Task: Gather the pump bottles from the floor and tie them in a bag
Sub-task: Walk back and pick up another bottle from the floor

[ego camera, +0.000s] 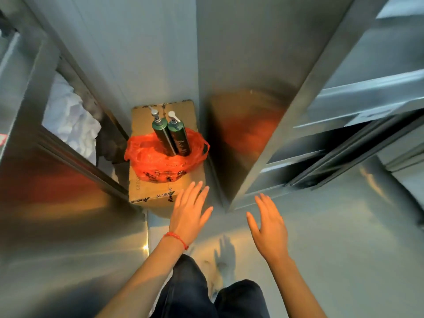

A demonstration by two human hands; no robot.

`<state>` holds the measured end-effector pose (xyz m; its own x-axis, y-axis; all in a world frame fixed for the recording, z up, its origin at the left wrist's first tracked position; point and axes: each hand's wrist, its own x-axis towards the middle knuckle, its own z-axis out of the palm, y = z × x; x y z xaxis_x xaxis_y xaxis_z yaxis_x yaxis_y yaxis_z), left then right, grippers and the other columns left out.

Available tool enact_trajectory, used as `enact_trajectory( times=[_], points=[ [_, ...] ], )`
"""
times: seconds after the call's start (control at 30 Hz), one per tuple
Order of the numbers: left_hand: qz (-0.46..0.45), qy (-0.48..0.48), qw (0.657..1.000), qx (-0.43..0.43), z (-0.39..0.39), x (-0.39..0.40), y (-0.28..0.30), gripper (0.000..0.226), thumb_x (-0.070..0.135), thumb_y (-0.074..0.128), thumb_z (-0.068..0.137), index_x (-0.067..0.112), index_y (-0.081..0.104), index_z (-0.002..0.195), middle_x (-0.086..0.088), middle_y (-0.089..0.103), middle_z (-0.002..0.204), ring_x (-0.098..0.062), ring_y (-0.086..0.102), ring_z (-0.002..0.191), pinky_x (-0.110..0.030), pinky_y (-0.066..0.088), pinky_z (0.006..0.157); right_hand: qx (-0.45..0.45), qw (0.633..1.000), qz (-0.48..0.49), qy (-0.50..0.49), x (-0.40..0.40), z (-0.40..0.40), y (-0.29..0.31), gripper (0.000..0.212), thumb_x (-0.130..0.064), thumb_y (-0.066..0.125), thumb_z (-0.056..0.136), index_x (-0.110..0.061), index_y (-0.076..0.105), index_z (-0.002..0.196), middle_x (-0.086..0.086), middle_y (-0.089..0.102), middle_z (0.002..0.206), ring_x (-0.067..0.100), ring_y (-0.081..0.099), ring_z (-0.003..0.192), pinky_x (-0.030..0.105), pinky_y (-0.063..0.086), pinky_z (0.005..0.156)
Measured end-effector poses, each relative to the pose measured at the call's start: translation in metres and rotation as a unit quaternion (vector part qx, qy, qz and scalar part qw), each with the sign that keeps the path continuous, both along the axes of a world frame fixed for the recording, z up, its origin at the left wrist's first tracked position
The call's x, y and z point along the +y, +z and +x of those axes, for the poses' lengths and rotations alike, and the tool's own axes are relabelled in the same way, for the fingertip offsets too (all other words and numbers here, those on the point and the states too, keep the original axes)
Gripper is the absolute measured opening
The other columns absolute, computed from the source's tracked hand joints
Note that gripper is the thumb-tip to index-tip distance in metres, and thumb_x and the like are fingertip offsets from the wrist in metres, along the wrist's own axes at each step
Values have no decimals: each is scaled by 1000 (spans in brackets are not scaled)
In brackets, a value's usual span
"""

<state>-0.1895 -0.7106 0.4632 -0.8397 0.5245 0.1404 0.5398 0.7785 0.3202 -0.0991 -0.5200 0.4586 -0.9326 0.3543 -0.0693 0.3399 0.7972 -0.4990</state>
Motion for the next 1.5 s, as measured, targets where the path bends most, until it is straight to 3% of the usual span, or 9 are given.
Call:
enact_trajectory(
  times=[0.37,0.67,0.83,1.13,1.5],
  points=[
    [-7,-271,962,27,35,103,17,56,22,80,67,3,60,116,-19,61,121,-40,57,111,-58,45,85,26,958,24,-285,45,124,15,49,-26,57,89,-7,46,132,14,46,141,29,41,132,42,35,105],
    [15,-453,891,27,121,231,27,55,17,80,67,0,60,115,-23,60,121,-45,54,111,-63,43,85,19,875,32,-483,84,259,23,48,-27,56,90,-9,45,134,12,45,142,27,37,134,39,31,108],
    [39,-560,827,38,205,321,35,47,22,71,72,1,61,113,-23,61,119,-42,57,110,-58,46,86,29,812,53,-581,113,352,34,48,-25,57,89,-6,47,132,14,47,140,29,42,131,40,34,106],
    [69,-676,733,28,329,420,43,51,15,80,66,0,61,112,-24,62,117,-41,58,108,-56,46,85,8,713,52,-699,142,466,38,48,-28,54,91,-10,44,135,10,44,144,25,38,134,40,34,107],
    [67,-750,658,15,412,574,41,49,15,77,70,-1,60,113,-25,60,120,-43,56,110,-57,45,88,10,614,38,-789,239,527,29,47,-27,55,90,-10,46,133,9,44,144,24,37,135,39,34,106]
  ],
)
